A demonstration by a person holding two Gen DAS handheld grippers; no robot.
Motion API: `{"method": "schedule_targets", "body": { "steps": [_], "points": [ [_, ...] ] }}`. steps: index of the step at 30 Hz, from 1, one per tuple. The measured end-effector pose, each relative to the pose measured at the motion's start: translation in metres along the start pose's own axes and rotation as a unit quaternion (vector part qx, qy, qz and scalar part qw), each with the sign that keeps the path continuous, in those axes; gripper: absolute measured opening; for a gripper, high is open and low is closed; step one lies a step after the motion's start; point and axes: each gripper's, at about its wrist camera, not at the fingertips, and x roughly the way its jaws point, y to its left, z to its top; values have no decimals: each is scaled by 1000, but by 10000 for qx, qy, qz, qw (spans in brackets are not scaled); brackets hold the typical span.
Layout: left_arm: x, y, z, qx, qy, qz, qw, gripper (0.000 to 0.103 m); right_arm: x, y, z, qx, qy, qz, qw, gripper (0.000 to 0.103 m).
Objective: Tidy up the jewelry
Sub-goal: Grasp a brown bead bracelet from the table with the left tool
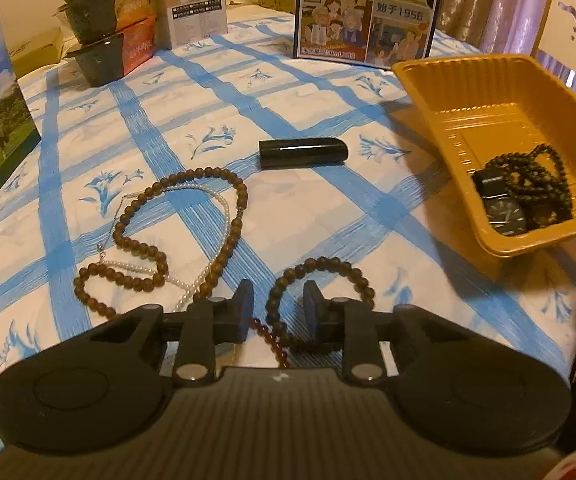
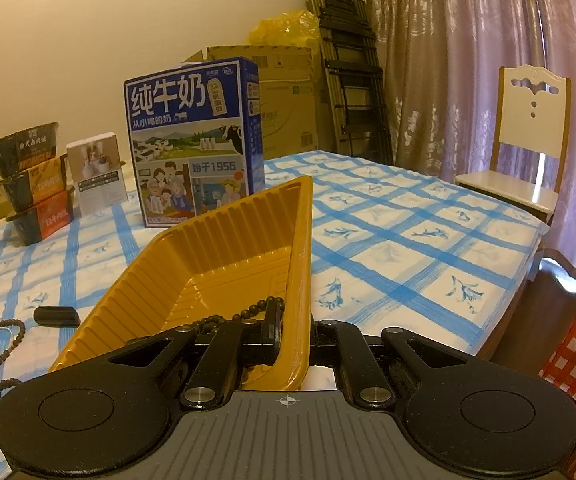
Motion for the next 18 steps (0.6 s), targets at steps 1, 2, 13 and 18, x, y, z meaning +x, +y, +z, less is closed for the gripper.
{"method": "schedule_targets", "body": {
  "steps": [1, 2, 13, 18],
  "points": [
    [3, 0, 1, 4, 37, 8, 10000, 21, 0, 0, 0, -12, -3, -3, 10000, 8],
    [5, 0, 1, 8, 33, 16, 10000, 20, 0, 0, 1, -25, -5, -5, 10000, 8],
    [0, -1, 6, -218, 10, -263, 9994, 6, 0, 0, 2, -19, 2, -6, 10000, 8],
    [-33, -4, 17, -373, -373, -522, 9972, 6, 0, 0, 2, -1, 0, -9, 10000, 8]
  ]
}}
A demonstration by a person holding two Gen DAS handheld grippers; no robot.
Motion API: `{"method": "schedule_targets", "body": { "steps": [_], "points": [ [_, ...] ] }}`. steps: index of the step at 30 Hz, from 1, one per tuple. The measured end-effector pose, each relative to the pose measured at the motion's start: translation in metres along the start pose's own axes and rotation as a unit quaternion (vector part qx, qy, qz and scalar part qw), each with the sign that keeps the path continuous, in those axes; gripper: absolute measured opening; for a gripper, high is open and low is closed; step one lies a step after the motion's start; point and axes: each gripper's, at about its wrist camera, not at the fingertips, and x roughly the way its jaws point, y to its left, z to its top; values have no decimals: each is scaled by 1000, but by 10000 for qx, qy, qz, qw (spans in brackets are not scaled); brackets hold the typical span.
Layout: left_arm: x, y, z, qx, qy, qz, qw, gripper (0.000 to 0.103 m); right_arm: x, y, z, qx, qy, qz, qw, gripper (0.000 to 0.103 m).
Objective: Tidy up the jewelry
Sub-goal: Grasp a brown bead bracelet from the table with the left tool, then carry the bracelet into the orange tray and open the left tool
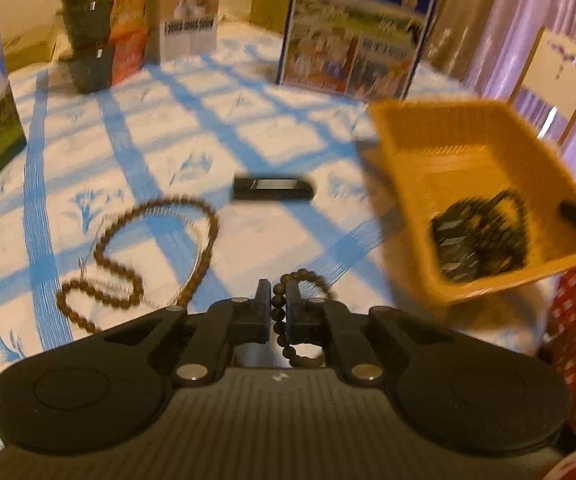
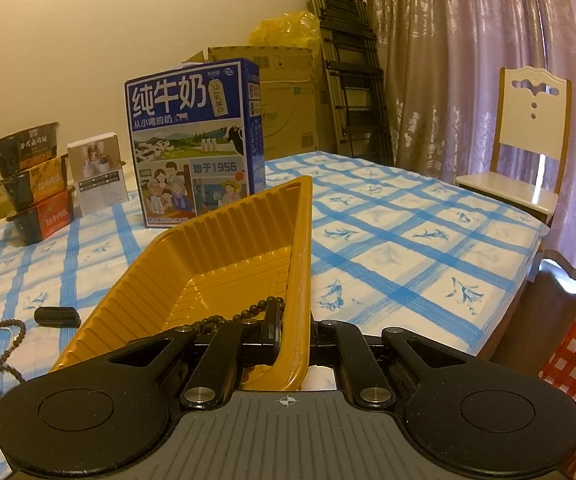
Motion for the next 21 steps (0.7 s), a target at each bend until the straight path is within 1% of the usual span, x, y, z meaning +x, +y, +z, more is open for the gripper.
{"method": "schedule_targets", "body": {
  "steps": [4, 7, 10, 14, 18, 21],
  "points": [
    [-26, -12, 16, 17, -335, -185, 9993, 6, 0, 1, 0, 4, 4, 1, 10000, 8],
    [-38, -24, 28, -7, -529, -408, 9978, 6, 0, 1, 0, -5, -11, 7, 10000, 8],
    [-42, -39, 41, -60, -603, -771, 9952, 6, 0, 2, 1, -10, -18, 17, 10000, 8],
    [-36, -73, 52, 39, -575, -1275, 9902, 6, 0, 1, 1, 0, -20, 29, 10000, 8],
    [-20, -110, 59, 158, -419, -1837, 9820, 6, 0, 1, 0, 1, -24, 48, 10000, 8],
    [-5, -130, 60, 111, -247, -2112, 9771, 6, 0, 1, 1, -43, -33, 78, 10000, 8]
  ]
}}
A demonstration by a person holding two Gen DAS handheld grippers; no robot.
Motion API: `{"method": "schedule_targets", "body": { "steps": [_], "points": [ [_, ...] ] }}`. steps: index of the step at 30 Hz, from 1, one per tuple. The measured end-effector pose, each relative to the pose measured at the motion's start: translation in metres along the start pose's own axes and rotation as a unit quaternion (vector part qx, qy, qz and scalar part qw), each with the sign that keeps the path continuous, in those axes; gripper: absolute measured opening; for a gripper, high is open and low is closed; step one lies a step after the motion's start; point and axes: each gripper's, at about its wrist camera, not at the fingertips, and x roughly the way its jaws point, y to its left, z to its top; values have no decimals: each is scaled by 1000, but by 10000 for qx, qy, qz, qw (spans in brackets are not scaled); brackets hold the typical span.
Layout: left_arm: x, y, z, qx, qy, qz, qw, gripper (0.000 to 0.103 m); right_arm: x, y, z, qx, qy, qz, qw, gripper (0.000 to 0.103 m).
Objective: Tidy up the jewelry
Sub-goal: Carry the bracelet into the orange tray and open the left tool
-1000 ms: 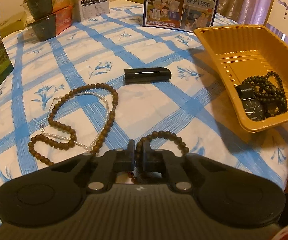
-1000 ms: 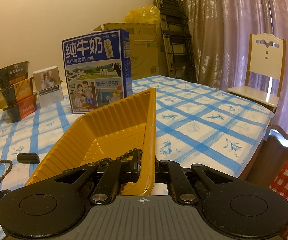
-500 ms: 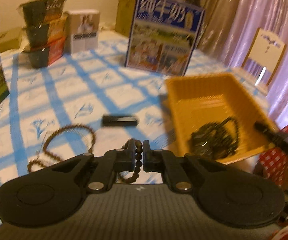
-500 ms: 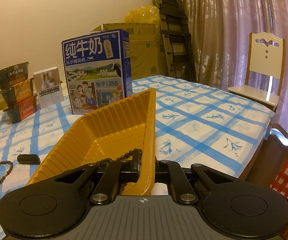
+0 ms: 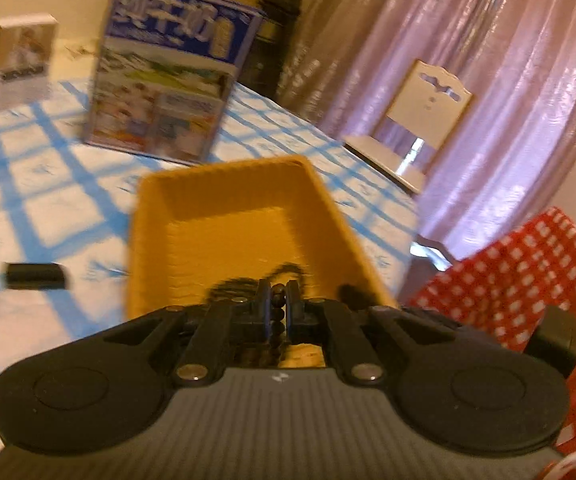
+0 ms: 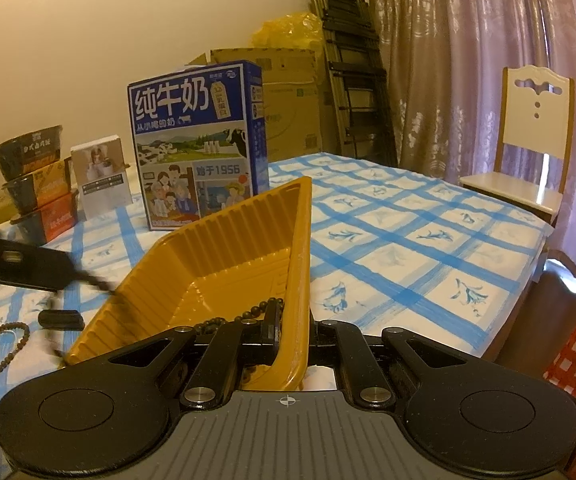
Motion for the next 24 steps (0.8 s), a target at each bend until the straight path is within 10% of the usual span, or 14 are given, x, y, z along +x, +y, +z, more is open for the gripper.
{"method": "schedule_targets", "body": {
  "steps": [13, 24],
  "points": [
    [38, -5, 2, -479, 94, -352, 9982, 15, 0, -2, -1, -1, -11, 43, 10000, 9],
    [-37, 44, -22, -478, -371, 774, 9952, 19, 1, -2, -1, 30, 9, 40, 10000, 9]
  ]
}}
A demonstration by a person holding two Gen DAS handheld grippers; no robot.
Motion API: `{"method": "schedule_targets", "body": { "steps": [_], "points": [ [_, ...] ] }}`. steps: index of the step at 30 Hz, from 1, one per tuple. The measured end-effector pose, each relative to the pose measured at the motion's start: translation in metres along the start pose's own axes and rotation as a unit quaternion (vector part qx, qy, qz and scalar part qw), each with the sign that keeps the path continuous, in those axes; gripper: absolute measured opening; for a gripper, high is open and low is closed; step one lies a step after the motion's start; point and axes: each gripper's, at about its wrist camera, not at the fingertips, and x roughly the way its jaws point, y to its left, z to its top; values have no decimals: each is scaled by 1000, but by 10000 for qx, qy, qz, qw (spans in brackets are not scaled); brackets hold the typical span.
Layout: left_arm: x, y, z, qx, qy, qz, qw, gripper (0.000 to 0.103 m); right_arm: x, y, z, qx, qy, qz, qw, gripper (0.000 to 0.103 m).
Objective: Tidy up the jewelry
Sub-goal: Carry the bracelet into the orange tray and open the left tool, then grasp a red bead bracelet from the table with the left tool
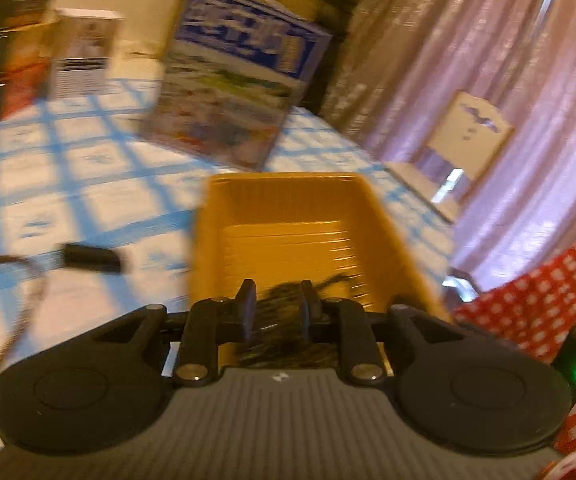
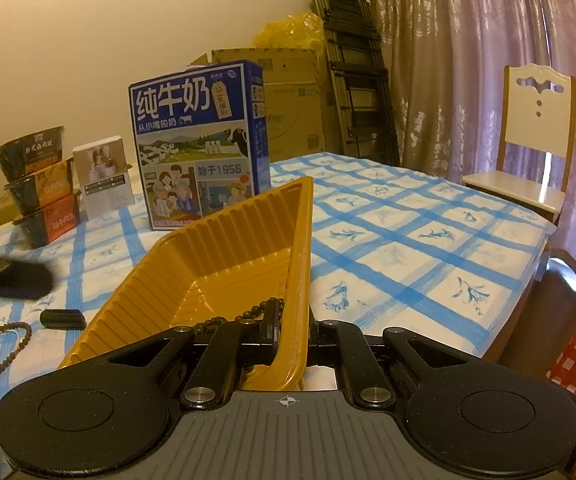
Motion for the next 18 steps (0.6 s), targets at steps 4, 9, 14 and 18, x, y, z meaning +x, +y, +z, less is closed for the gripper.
{"method": "schedule_targets", "body": {
  "steps": [4, 9, 14, 18],
  "points": [
    [-32, 43, -21, 63, 112, 853, 9963, 19, -1, -1, -1, 18, 5, -1, 10000, 9],
    [-66, 90, -55, -12, 469, 1721, 9840, 19, -2, 0, -1, 21, 9, -9, 10000, 9],
    [-82, 112, -74, -225, 679, 2020, 9768, 19, -2, 0, -1, -2, 9, -20, 10000, 9],
    [-82, 116, -75, -274, 646, 2032, 9766, 19, -2, 0, -1, -15, 14, -28, 10000, 9]
  ]
}}
